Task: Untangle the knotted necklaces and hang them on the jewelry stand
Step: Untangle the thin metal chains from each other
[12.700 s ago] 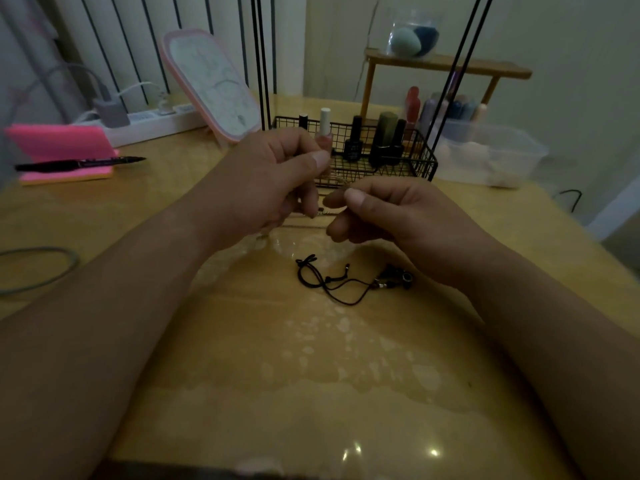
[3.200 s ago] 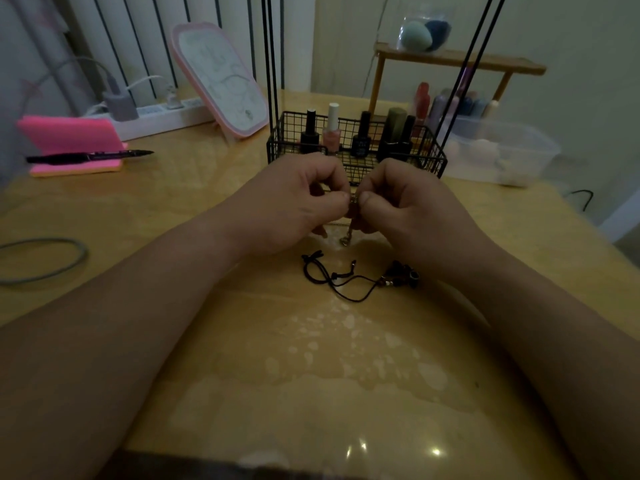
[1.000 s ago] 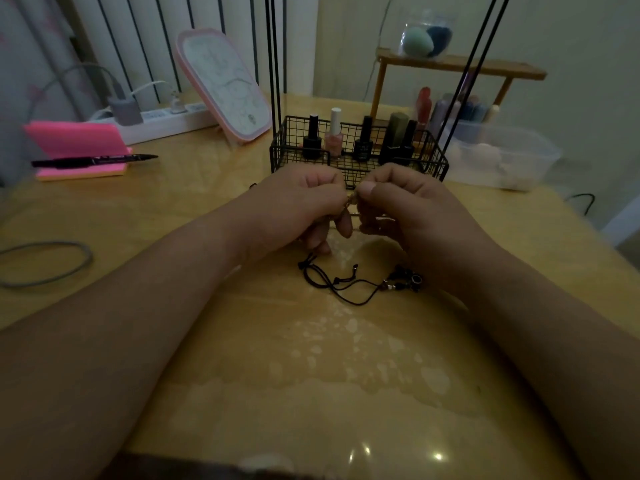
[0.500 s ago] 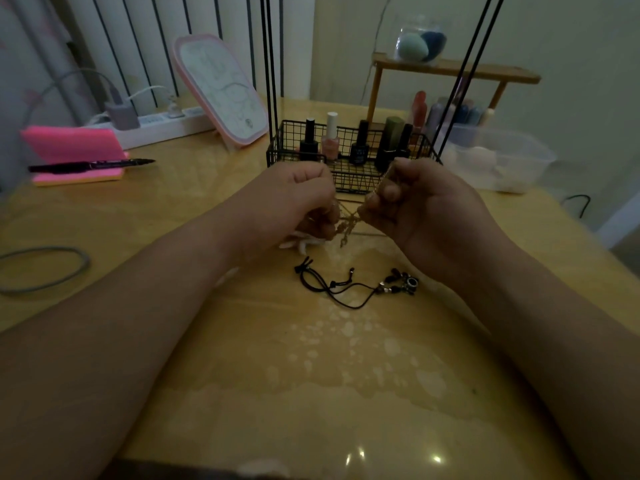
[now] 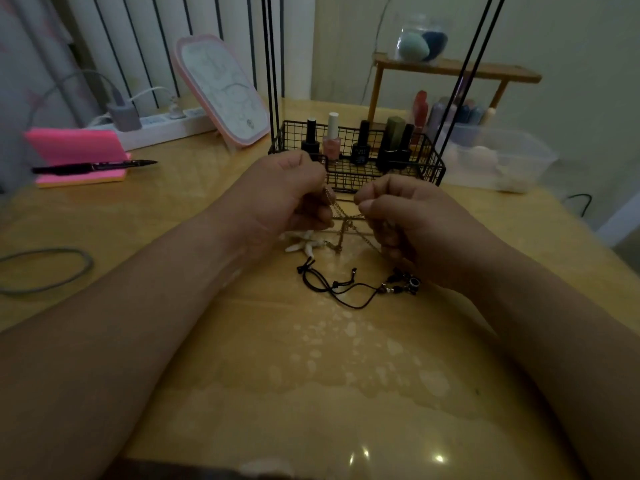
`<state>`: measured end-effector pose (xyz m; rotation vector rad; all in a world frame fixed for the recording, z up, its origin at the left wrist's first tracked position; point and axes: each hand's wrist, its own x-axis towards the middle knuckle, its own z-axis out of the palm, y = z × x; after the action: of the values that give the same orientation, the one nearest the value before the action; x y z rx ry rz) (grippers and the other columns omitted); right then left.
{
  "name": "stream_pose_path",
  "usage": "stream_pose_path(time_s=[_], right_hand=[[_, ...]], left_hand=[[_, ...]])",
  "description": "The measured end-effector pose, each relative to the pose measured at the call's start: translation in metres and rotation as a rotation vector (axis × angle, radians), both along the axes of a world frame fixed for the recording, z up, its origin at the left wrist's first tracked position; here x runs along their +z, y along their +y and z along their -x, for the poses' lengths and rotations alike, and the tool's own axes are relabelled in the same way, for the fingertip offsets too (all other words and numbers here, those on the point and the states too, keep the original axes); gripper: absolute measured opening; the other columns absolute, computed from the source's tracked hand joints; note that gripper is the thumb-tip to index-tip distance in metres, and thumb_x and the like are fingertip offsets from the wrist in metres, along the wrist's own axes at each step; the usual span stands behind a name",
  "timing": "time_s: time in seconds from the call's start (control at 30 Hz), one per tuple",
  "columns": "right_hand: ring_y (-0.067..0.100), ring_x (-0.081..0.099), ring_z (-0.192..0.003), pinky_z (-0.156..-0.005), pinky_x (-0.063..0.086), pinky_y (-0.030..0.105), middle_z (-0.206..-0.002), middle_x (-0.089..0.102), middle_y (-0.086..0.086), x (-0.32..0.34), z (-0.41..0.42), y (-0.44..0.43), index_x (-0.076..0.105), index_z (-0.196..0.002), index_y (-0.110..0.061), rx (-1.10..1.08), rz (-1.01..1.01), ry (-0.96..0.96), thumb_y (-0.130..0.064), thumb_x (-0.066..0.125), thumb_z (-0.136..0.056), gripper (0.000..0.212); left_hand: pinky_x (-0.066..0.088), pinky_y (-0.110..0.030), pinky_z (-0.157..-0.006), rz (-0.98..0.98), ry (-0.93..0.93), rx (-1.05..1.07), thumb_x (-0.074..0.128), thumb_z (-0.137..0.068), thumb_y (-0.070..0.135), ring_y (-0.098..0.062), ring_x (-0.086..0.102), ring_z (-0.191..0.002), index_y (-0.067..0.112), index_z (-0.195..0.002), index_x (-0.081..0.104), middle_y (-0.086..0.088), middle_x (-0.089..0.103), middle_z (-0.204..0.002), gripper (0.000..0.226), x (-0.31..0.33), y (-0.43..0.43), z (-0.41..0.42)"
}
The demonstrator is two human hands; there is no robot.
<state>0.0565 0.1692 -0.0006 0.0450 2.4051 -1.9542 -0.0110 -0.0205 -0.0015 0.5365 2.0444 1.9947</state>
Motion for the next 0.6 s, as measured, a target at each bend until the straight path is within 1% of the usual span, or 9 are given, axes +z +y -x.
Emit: stream_pose_path(time_s=[0.1,0.2,0.27,0.37,0.43,0.53,0.6], right_hand=[[0.012,0.047,-0.056,-0.050,0.041,0.029,-0.075,0.057,0.001,0.0007,-0.0008,0.0025,0.067,-0.108,-0.016,0.008,-0.151,0.035,-0.012,0.061,-0.101,0.010],[0.014,0.056,-0.064,-0.062,0.047,0.034,-0.082,0.065,-0.001,-0.0013,-0.0009,0.0040,0.069,-0.107,-0.026,0.040,-0.353,0.056,-0.021,0.068,-0.098,0.010],[0.012,0.059,-0.067,-0.066,0.050,0.034,-0.079,0.066,-0.006,-0.0029,-0.0007,0.0044,0.070,-0.107,-0.032,0.077,-0.436,0.065,-0.028,0.072,-0.096,0.012],[0.008,0.059,-0.064,-0.064,0.052,0.031,-0.079,0.066,-0.006,-0.0027,-0.0006,0.0031,0.071,-0.110,-0.036,0.101,-0.496,0.080,-0.032,0.074,-0.095,0.016],[0.004,0.058,-0.062,-0.060,0.050,0.027,-0.079,0.067,-0.008,-0.0021,-0.0014,0.0012,0.072,-0.111,-0.037,0.115,-0.535,0.097,-0.038,0.074,-0.094,0.018],[-0.002,0.056,-0.063,-0.061,0.042,0.020,-0.081,0.066,-0.010,-0.0023,-0.0028,-0.0014,0.075,-0.109,-0.039,0.114,-0.611,0.143,-0.046,0.071,-0.094,0.017],[-0.004,0.055,-0.063,-0.057,0.039,0.015,-0.082,0.065,-0.011,-0.0021,-0.0036,-0.0020,0.075,-0.108,-0.040,0.112,-0.644,0.152,-0.047,0.070,-0.095,0.016]], left_hand=[[0.062,-0.034,-0.064,0.120,0.133,0.080,0.059,-0.097,0.006,-0.022,0.070,-0.067,0.012,-0.082,0.054,-0.010,0.072,-0.080,0.017,0.0011,-0.0014,-0.0014],[0.064,-0.040,-0.067,0.122,0.176,0.141,0.060,-0.097,0.005,-0.024,0.072,-0.066,0.008,-0.090,0.056,-0.014,0.072,-0.082,0.009,0.0029,-0.0020,-0.0007],[0.065,-0.040,-0.067,0.096,0.161,0.160,0.059,-0.097,0.005,-0.024,0.072,-0.066,0.007,-0.093,0.056,-0.012,0.069,-0.076,0.005,0.0036,-0.0017,-0.0008],[0.063,-0.038,-0.068,0.024,0.085,0.126,0.055,-0.100,0.006,-0.024,0.071,-0.067,0.009,-0.092,0.052,-0.006,0.066,-0.067,0.009,0.0033,-0.0013,-0.0010],[0.062,-0.038,-0.069,-0.035,0.031,0.097,0.053,-0.100,0.005,-0.022,0.069,-0.068,0.011,-0.091,0.051,-0.002,0.064,-0.065,0.012,0.0034,-0.0020,-0.0001],[0.059,-0.036,-0.070,-0.090,-0.006,0.025,0.053,-0.101,0.003,-0.022,0.066,-0.071,0.011,-0.097,0.055,-0.004,0.063,-0.072,0.009,0.0035,-0.0033,0.0018],[0.058,-0.036,-0.071,-0.079,0.005,-0.014,0.055,-0.102,0.004,-0.021,0.063,-0.070,0.012,-0.104,0.059,-0.004,0.063,-0.078,0.009,0.0036,-0.0035,0.0020]])
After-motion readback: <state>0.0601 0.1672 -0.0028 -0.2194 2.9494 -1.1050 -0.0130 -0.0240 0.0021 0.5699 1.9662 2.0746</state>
